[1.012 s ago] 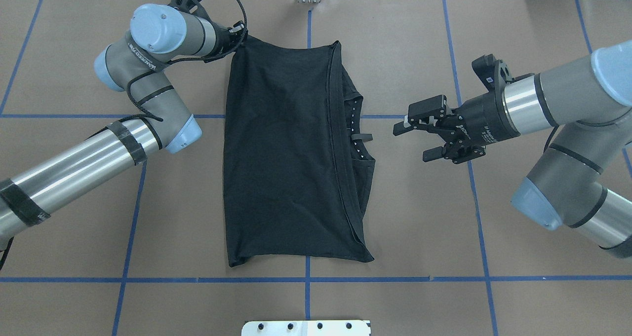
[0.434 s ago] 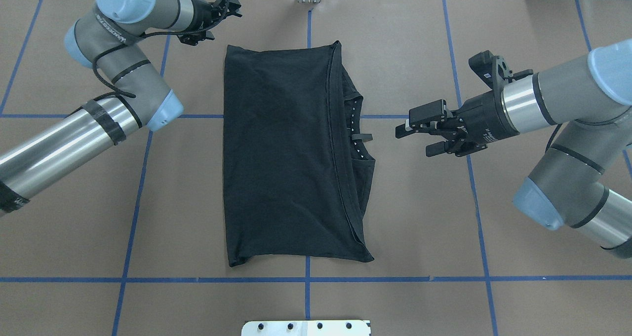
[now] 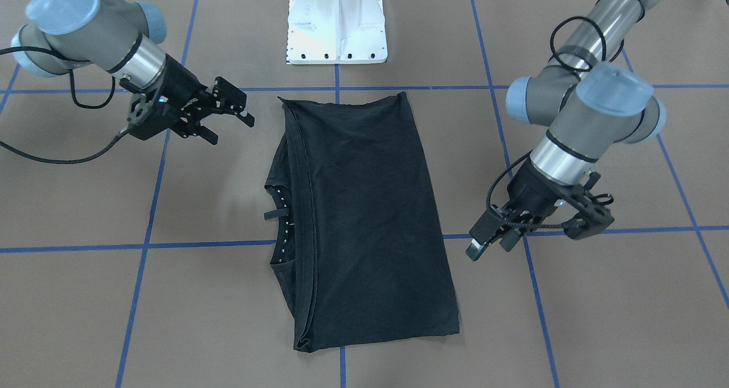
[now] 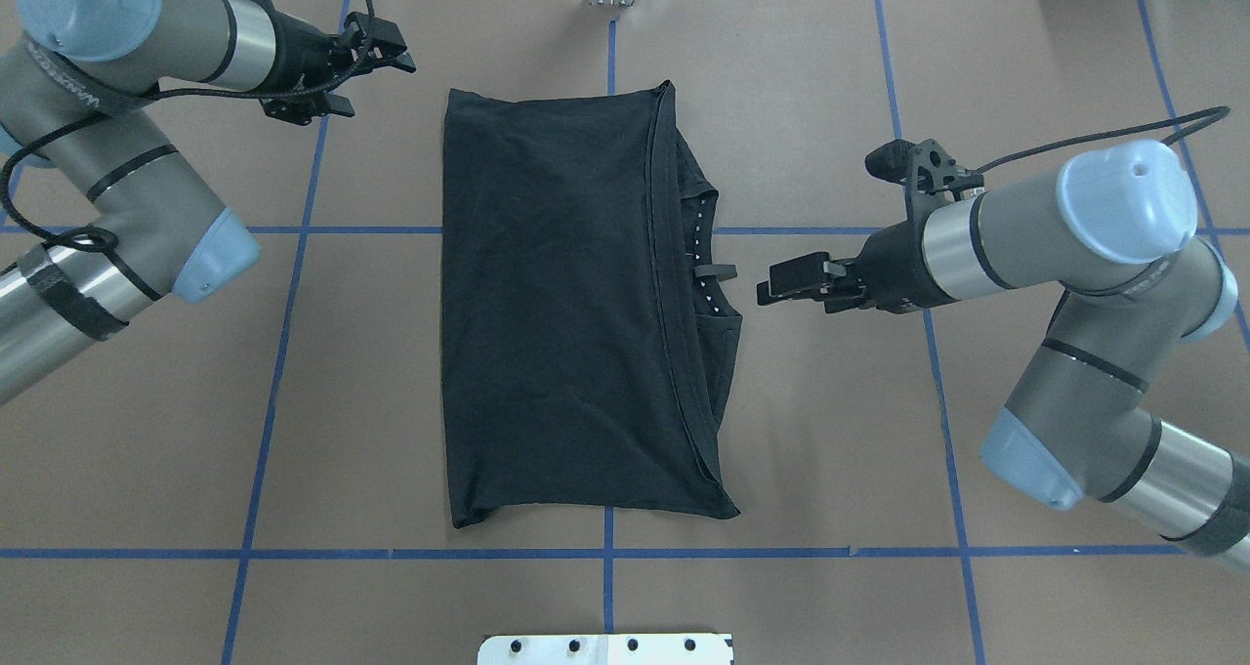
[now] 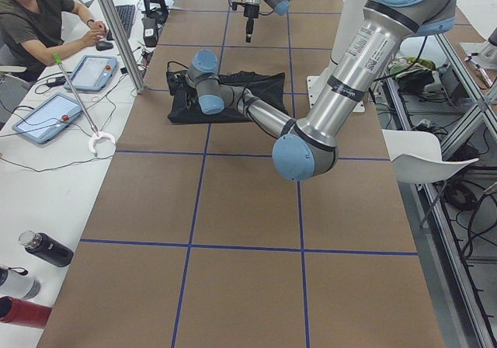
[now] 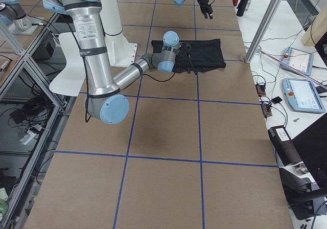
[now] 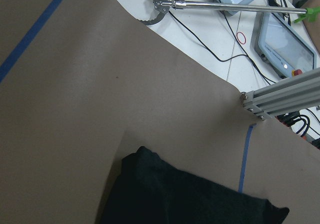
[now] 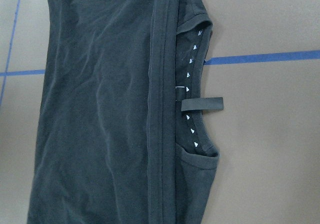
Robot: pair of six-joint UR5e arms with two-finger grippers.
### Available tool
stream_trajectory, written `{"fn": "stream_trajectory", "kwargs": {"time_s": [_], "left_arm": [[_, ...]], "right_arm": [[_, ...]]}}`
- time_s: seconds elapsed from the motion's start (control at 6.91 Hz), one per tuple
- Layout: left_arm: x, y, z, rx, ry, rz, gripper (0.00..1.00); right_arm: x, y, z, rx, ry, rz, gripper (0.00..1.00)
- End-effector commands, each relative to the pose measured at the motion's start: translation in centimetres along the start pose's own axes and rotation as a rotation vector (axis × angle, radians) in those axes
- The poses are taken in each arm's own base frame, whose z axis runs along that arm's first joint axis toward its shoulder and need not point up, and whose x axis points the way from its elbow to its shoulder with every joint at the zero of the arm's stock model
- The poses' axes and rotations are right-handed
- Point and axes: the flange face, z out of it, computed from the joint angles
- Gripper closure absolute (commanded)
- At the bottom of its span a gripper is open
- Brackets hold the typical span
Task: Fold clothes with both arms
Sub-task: 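Release the shirt with the left gripper while the right gripper moves to the folded edge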
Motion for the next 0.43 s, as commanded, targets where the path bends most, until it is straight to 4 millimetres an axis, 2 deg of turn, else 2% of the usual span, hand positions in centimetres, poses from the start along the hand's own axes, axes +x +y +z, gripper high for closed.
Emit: {"fn": "stream_trajectory", "kwargs": {"time_s": [0.0, 0.29], "left_arm": [[-1.8, 1.3, -2.5, -0.018, -0.038, 0.039, 0.0], [-1.8, 1.4, -2.7, -0.03, -0.036, 0.038, 0.0]], "right_arm": [[-2.9, 3.0, 4.6, 0.043, 0.149, -0.098, 0.0], [-6.5, 7.9, 8.5, 0.055, 0.27, -0.168, 0.0]]}}
